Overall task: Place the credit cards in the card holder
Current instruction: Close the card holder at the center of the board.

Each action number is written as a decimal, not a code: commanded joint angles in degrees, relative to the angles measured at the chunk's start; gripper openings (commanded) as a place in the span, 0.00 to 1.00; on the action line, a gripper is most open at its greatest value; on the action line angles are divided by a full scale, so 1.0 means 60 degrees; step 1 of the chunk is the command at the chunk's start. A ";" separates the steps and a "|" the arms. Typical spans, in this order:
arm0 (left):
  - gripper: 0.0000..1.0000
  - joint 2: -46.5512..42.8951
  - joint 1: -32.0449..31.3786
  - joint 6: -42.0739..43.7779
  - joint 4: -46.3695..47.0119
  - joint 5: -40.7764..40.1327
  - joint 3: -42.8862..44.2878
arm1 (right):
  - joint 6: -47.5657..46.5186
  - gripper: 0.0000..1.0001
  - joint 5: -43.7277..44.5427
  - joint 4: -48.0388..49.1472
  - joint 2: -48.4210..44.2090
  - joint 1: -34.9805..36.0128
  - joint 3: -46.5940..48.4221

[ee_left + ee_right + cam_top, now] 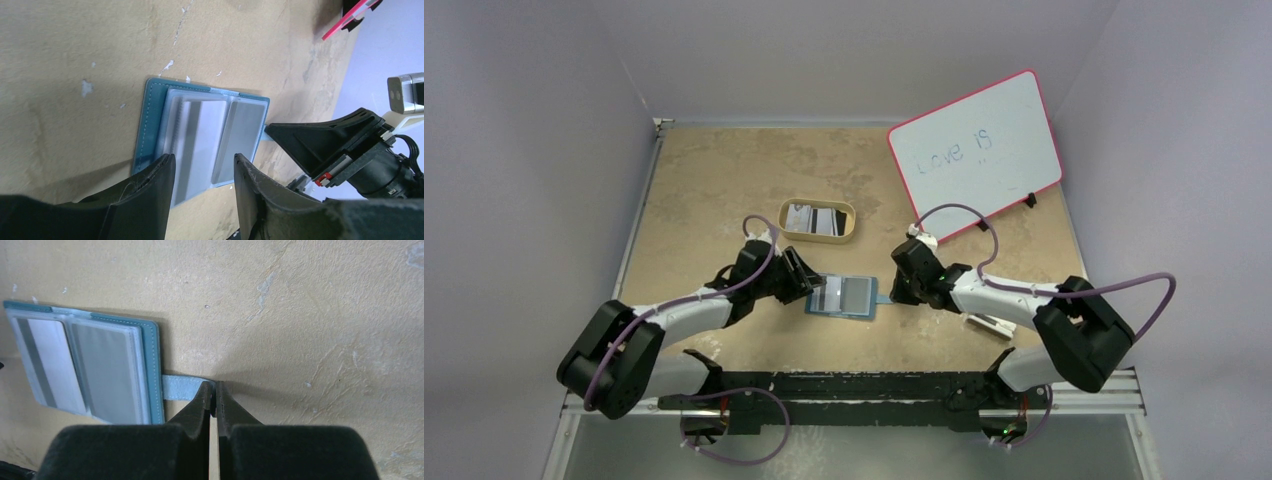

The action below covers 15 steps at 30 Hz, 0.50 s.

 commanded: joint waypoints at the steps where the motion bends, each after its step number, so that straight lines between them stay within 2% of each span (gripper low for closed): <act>1: 0.49 -0.0643 -0.0021 0.1046 -0.1608 -0.0945 0.0763 | -0.0153 0.00 0.0052 0.0152 -0.0941 -0.0063 -0.0025; 4: 0.47 -0.0569 -0.0021 0.1031 -0.1377 -0.0873 0.0721 | -0.0501 0.00 -0.1085 0.1008 -0.1459 -0.0060 0.0170; 8: 0.44 -0.0173 -0.0022 0.1014 -0.1121 -0.0554 0.0703 | -0.0519 0.00 -0.1729 0.1598 -0.1487 -0.0048 0.0482; 13: 0.41 0.0074 -0.0022 0.0946 -0.0824 -0.0490 0.0559 | -0.0323 0.00 -0.2851 0.2785 -0.0477 -0.0004 0.0870; 15: 0.41 0.0201 -0.0020 0.1035 -0.1030 -0.0613 0.0645 | -0.0268 0.00 -0.2938 0.2456 -0.0236 -0.0004 0.1048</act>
